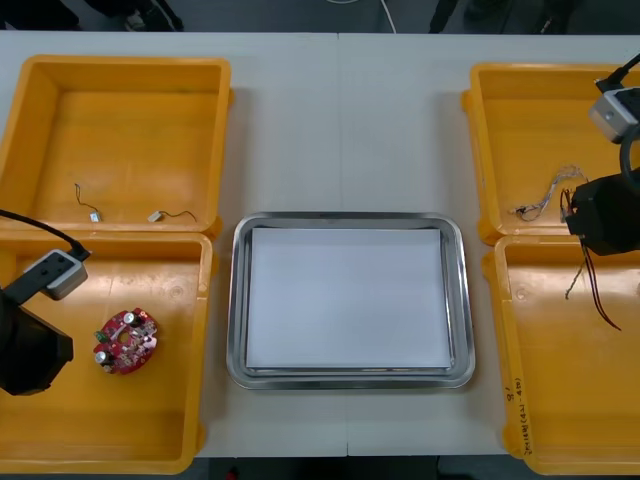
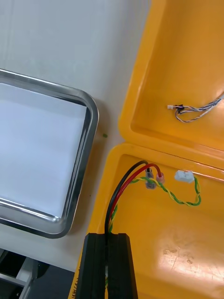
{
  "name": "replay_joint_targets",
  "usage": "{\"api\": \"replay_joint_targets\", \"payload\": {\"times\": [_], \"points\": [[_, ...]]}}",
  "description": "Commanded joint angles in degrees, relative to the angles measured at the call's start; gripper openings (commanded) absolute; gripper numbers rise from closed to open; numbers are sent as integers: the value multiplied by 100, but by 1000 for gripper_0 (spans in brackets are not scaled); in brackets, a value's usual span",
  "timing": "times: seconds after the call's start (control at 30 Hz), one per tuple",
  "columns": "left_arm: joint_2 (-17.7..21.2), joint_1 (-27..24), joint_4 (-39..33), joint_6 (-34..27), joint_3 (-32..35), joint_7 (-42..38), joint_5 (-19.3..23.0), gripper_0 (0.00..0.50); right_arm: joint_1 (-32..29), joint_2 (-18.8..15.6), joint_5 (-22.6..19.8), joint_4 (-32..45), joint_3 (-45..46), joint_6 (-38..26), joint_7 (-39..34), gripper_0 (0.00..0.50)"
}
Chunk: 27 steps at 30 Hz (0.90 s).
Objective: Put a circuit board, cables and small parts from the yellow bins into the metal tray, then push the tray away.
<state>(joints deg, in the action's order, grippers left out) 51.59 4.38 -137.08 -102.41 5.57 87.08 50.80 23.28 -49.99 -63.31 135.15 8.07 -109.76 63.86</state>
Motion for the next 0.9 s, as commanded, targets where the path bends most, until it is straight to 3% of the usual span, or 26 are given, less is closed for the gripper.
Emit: {"api": "replay_joint_targets", "payload": {"times": [0.03, 0.07, 0.4, 0.67, 0.9], "points": [[71, -508, -135, -359, 252, -649, 62, 474, 317, -274, -50, 205, -359, -24, 382, 0], [71, -605, -126, -455, 287, -649, 79, 500, 326, -265, -50, 214, -394, -24, 391, 0], [132, -1334, 735, -745, 709, -473, 958, 500, 326, -274, -393, 240, -438, -24, 488, 0], [290, -1721, 1157, -745, 727, -279, 1046, 500, 326, -274, -375, 381, -552, -24, 523, 0], [378, -1773, 1175, -684, 735, -139, 941, 500, 300, -265, -296, 398, -552, -24, 523, 0]]}}
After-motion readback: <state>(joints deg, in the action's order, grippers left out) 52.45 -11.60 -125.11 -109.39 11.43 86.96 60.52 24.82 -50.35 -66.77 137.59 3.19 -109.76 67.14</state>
